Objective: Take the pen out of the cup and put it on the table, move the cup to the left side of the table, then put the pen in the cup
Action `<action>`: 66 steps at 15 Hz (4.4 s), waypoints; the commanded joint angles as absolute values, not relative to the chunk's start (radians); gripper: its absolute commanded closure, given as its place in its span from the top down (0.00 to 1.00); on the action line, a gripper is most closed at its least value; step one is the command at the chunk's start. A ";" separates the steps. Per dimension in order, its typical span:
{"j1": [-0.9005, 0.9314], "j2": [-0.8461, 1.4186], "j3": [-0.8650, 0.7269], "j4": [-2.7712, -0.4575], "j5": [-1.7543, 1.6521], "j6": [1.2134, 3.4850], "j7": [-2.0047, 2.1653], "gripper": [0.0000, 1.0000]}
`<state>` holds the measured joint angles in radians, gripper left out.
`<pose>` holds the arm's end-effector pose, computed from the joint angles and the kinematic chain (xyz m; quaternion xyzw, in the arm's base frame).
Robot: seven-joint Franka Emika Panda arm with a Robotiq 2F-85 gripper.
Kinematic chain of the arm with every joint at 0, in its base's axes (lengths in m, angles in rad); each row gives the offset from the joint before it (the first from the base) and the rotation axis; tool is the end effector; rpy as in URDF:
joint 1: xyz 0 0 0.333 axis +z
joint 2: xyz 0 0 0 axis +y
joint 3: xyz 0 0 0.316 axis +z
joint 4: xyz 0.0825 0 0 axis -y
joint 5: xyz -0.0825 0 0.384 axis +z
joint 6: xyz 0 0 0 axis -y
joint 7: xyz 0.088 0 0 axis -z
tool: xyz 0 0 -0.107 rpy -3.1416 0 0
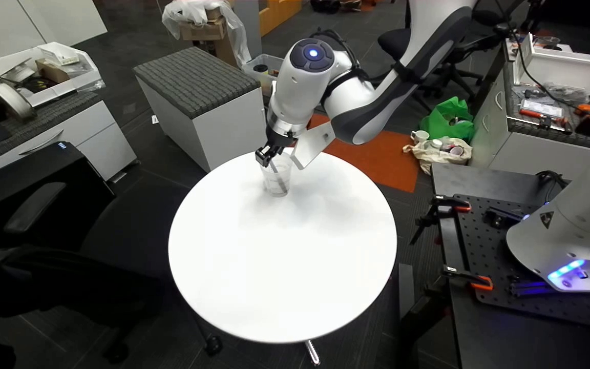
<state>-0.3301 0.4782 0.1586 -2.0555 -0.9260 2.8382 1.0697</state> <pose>0.6038 -0.0652 0.2264 0.9526 -0.2047 0.2084 0.0846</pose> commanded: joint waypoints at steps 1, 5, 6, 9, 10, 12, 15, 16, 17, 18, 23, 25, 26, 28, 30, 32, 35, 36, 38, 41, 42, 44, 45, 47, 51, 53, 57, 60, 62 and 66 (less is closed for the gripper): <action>-0.308 0.500 0.153 -2.014 -0.912 2.780 1.096 0.58; -0.306 0.518 0.157 -1.994 -0.903 2.751 1.088 0.58; -0.306 0.522 0.158 -1.990 -0.902 2.749 1.087 0.58; -0.304 0.535 0.161 -1.976 -0.898 2.741 1.081 0.57; -0.305 0.540 0.163 -1.972 -0.894 2.739 1.078 0.56; -0.304 0.549 0.163 -1.960 -0.891 2.734 1.079 0.54; -0.301 0.560 0.161 -1.945 -0.890 2.725 1.081 0.56; -0.300 0.563 0.160 -1.941 -0.891 2.721 1.082 0.55; -0.299 0.566 0.159 -1.936 -0.891 2.718 1.083 0.56; -0.299 0.567 0.159 -1.933 -0.891 2.716 1.083 0.55; -0.180 0.560 0.035 -1.933 -0.795 2.753 1.029 0.11; -0.125 0.556 -0.021 -1.938 -0.735 2.748 1.009 0.00; -0.090 0.557 -0.054 -1.937 -0.708 2.750 1.005 0.00; -0.024 0.549 -0.110 -1.948 -0.659 2.748 0.994 0.03; 0.030 0.536 -0.156 -1.963 -0.631 2.750 0.997 0.03; 0.082 0.519 -0.203 -1.976 -0.618 2.738 1.014 0.03; 0.142 0.486 -0.262 -2.002 -0.617 2.721 1.032 0.03; 0.154 0.471 -0.275 -2.013 -0.619 2.714 1.033 0.03; 0.180 0.436 -0.302 -2.038 -0.634 2.693 1.045 0.03; 0.205 0.364 -0.327 -2.091 -0.667 2.665 1.062 0.03; 0.213 0.337 -0.334 -2.110 -0.689 2.656 1.074 0.03; 0.223 0.282 -0.340 -2.143 -0.753 2.642 1.118 0.03; 0.221 0.253 -0.338 -2.158 -0.798 2.635 1.149 0.03; 0.203 0.202 -0.317 -2.179 -0.887 2.623 1.220 0.03; 0.147 0.138 -0.246 -2.198 -1.010 2.634 1.318 0.03; 0.196 0.126 -0.287 -2.203 -1.039 2.652 1.343 0.03; 0.209 0.125 -0.277 -2.199 -1.087 2.668 1.334 0.03; 0.213 0.133 -0.262 -2.201 -1.082 2.692 1.304 0.03; 0.217 0.135 -0.252 -2.209 -1.070 2.709 1.277 0.03; 0.211 0.136 -0.220 -2.236 -0.993 2.736 1.158 0.03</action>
<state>0.2183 0.1525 -0.2380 -2.2027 -1.0527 2.7057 1.2598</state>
